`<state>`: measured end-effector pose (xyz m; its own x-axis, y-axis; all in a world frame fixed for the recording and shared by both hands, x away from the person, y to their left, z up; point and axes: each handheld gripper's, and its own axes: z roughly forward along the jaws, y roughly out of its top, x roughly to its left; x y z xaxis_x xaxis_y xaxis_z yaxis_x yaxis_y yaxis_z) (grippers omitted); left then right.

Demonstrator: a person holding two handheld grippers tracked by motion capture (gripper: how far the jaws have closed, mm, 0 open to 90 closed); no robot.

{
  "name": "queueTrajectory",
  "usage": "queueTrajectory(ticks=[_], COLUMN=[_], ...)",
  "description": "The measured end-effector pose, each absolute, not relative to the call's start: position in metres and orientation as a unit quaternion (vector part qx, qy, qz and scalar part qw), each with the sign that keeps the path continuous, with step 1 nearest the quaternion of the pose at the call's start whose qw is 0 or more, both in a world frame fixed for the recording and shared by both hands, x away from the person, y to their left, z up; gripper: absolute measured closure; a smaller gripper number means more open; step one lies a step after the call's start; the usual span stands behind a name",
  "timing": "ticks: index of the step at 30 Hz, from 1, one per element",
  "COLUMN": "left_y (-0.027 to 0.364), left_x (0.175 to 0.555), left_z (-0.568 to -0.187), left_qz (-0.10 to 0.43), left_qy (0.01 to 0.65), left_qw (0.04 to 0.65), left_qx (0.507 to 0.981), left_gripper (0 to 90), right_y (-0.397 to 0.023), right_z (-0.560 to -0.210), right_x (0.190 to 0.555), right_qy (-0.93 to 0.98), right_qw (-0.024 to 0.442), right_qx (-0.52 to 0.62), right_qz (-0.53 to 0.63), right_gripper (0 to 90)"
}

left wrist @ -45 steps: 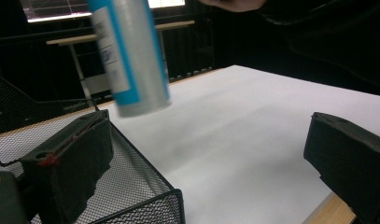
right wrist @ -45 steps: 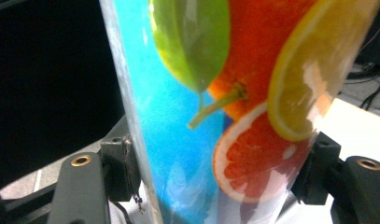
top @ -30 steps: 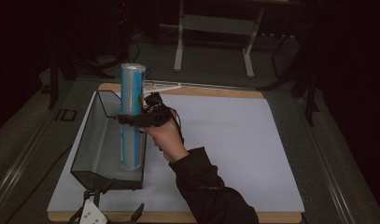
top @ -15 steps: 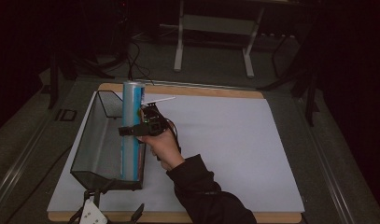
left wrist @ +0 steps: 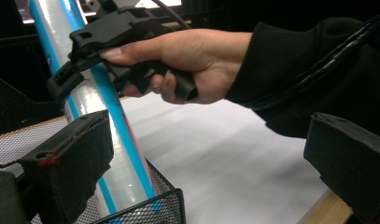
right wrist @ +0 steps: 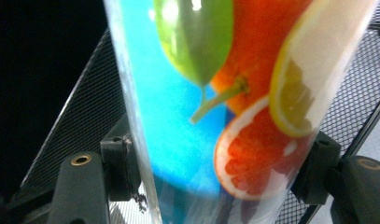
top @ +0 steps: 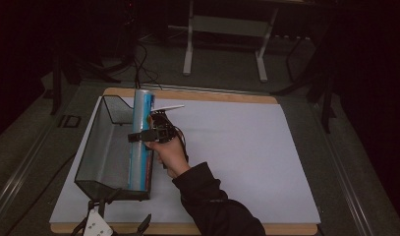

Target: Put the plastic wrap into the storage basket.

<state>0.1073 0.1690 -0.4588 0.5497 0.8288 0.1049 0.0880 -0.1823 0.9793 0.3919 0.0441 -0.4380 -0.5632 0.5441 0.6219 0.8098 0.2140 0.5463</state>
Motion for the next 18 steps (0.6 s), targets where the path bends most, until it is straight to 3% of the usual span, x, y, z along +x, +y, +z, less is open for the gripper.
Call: queueTrajectory(ticks=[7,13,18], left_y=[0.169,0.17,0.171], left_x=[0.107,0.106,0.106], left_z=[-0.459,-0.459,-0.459], left_qz=[0.339,0.34,0.339], left_qy=[0.332,0.331,0.331], left_qw=[0.544,0.547,0.549], left_qx=[0.692,0.69,0.689], left_gripper=[1.7,1.7,1.7], right_y=[0.058,0.074,0.082], right_z=[-0.447,-0.458,-0.468], right_x=[0.391,0.386,0.394], right_qy=[-0.752,-0.732,-0.728], right_qw=[0.108,0.043,0.033], right_qx=[-0.462,-0.493,-0.52], right_qz=[-0.458,-0.468,-0.446], right_gripper=[31.3,30.1,29.8])
